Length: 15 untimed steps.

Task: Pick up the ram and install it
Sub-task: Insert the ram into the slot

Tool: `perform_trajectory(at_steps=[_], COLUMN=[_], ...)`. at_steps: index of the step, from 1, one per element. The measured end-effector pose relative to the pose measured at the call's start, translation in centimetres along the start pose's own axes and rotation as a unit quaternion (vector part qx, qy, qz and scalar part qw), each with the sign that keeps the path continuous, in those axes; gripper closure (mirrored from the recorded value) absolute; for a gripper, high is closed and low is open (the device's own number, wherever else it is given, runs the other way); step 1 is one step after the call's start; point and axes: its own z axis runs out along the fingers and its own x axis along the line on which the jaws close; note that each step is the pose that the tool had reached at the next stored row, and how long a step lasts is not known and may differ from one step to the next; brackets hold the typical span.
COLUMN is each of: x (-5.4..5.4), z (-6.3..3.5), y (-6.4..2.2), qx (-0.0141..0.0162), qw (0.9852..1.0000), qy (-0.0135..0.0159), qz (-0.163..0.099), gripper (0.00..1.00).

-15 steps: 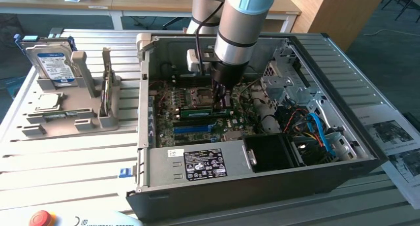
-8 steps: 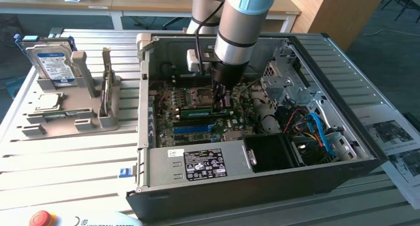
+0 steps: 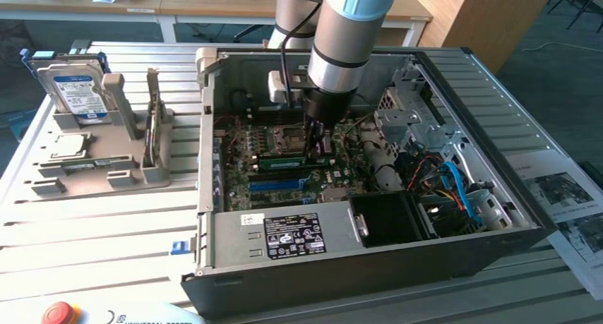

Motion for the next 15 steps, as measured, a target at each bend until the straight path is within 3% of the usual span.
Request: perform_trajectory(at_steps=[5, 15], x=[0.0, 0.0], z=[-0.14, -2.15], y=[0.01, 0.11], qx=[0.0000, 0.0000], qw=[1.0000, 1.0000], qy=[0.0000, 0.0000], qz=[0.000, 0.000], gripper=[0.75, 0.75])
